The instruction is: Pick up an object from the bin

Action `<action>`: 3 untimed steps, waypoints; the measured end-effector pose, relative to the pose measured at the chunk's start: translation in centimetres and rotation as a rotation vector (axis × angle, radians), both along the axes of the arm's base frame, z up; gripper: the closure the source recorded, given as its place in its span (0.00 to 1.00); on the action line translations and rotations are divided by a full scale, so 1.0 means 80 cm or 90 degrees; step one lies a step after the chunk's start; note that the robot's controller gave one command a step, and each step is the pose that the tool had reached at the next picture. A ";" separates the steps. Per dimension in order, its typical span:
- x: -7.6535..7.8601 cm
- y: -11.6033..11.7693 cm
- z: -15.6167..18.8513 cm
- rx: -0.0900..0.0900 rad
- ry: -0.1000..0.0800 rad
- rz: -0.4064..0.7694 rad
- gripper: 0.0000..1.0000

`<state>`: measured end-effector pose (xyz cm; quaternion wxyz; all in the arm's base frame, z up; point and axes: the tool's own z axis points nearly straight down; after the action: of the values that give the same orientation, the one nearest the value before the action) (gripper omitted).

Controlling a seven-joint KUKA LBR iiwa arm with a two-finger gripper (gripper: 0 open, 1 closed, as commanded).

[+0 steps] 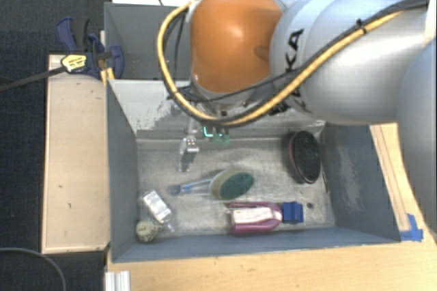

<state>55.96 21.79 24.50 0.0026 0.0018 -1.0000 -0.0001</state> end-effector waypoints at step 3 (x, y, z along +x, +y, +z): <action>-0.006 -0.130 -0.181 0.001 -0.007 -0.056 0.00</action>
Offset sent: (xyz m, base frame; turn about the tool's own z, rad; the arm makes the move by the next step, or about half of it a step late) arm -0.0089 -0.1172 -0.1750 -0.2834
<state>55.46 11.40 10.05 -0.0025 -0.0422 -0.9991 -0.0009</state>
